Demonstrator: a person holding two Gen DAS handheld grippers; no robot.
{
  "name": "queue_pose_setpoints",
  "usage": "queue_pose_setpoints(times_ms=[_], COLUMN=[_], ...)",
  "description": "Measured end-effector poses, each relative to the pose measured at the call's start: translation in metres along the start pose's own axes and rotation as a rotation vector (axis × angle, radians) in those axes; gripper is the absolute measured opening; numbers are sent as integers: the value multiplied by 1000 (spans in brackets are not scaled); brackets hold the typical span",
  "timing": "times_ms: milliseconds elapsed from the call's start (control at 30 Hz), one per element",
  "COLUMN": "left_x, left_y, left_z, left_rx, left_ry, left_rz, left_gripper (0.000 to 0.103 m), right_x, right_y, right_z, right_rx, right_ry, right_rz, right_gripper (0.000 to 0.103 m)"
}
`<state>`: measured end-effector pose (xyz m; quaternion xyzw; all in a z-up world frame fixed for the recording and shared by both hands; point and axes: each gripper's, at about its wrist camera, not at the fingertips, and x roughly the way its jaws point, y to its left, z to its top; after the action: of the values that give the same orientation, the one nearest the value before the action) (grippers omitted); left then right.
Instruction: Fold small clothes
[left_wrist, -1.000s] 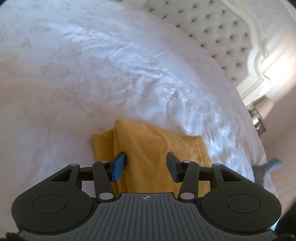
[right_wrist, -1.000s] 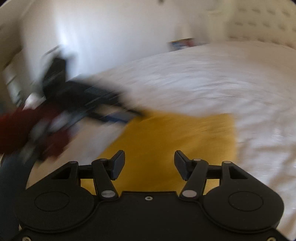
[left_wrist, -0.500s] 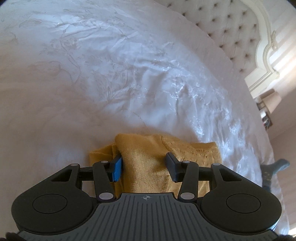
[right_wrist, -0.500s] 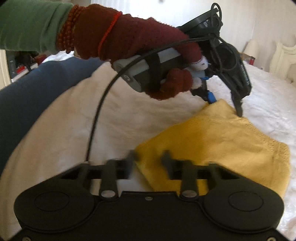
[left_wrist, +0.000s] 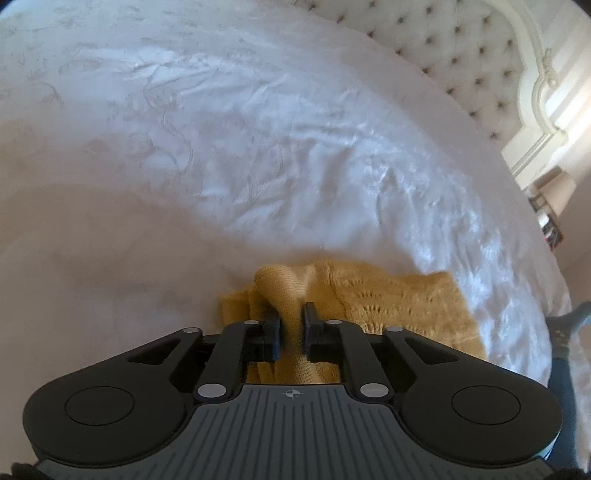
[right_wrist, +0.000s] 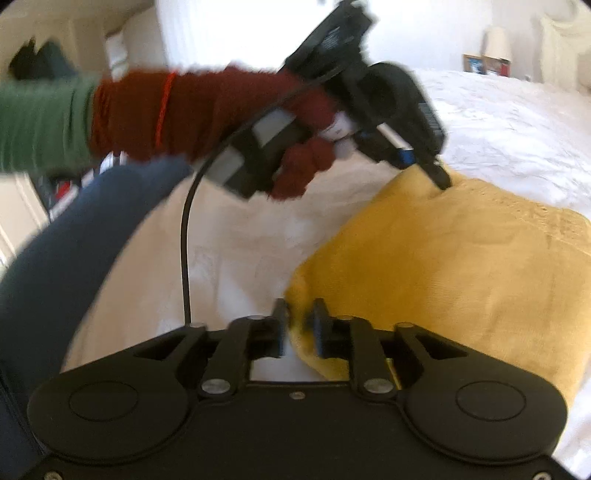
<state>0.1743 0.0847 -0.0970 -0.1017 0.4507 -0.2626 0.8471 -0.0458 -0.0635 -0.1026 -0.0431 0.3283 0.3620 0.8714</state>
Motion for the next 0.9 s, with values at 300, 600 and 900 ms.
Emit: queue_pose_setpoints(times_ms=[300, 600, 900], left_x=[-47, -7, -31], left_y=[-44, -42, -42], left_z=[-20, -65, -72], left_rx=[209, 263, 170], left_ry=[-167, -30, -71], left_rz=[50, 150, 139], left_gripper=[71, 75, 76], right_x=[-50, -15, -37], right_y=[-94, -185, -156], right_z=[14, -3, 9], right_rx=[312, 565, 506], right_ry=[-193, -168, -212], right_rz=[-96, -144, -262], right_gripper=[81, 67, 79])
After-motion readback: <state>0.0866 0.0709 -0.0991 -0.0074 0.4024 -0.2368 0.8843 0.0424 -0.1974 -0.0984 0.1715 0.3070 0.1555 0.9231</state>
